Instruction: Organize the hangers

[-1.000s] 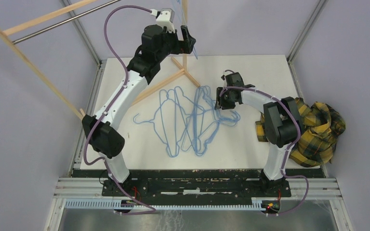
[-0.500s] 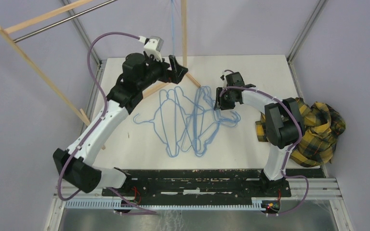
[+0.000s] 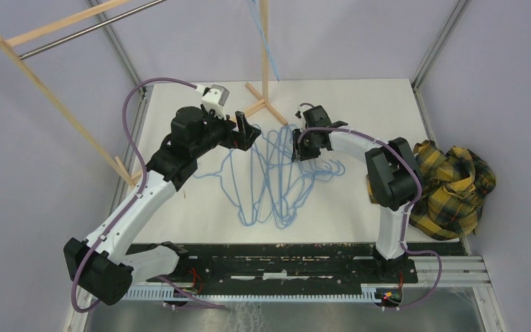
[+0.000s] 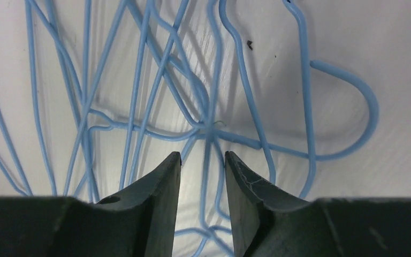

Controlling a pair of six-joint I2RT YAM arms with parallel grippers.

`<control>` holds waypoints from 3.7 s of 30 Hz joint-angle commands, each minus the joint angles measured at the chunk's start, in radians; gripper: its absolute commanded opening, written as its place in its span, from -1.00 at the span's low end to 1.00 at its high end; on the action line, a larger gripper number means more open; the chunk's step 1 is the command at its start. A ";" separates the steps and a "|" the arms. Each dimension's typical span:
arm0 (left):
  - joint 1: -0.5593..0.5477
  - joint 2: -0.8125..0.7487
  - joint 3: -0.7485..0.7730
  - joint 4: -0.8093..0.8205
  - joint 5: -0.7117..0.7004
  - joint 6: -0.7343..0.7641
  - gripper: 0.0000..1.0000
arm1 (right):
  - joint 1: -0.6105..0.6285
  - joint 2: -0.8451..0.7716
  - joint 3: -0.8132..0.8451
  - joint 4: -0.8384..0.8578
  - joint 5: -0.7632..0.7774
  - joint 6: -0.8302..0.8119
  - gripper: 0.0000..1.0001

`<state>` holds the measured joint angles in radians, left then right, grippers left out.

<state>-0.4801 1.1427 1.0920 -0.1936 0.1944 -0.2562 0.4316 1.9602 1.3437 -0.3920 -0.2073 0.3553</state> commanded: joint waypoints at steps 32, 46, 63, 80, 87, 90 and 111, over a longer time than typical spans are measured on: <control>-0.481 0.227 -0.276 0.211 -0.362 0.000 0.93 | 0.007 -0.240 0.052 -0.135 0.025 0.017 -0.64; -0.621 0.445 -0.260 0.354 -0.430 -0.069 0.89 | 0.006 -0.255 0.060 -0.133 -0.017 0.038 -0.63; -0.632 0.343 -0.368 0.304 -0.513 -0.094 0.79 | 0.002 -0.233 -0.019 -0.135 0.042 0.053 -0.28; -0.633 0.253 -0.425 0.263 -0.530 -0.115 0.77 | -0.027 -0.181 -0.084 -0.104 0.146 0.054 -0.18; -0.634 0.263 -0.432 0.272 -0.525 -0.125 0.78 | -0.030 -0.148 -0.062 -0.130 0.173 0.030 0.15; -0.635 0.265 -0.431 0.272 -0.523 -0.127 0.78 | -0.033 -0.102 -0.049 -0.119 0.157 0.030 0.07; -0.682 0.318 -0.388 0.273 -0.520 -0.078 0.80 | -0.050 -0.241 -0.081 -0.122 0.106 0.046 -0.99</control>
<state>-1.1339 1.4403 0.6601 0.0441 -0.3130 -0.3088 0.3840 1.8198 1.2510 -0.5114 -0.1036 0.3962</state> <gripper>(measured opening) 0.897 0.015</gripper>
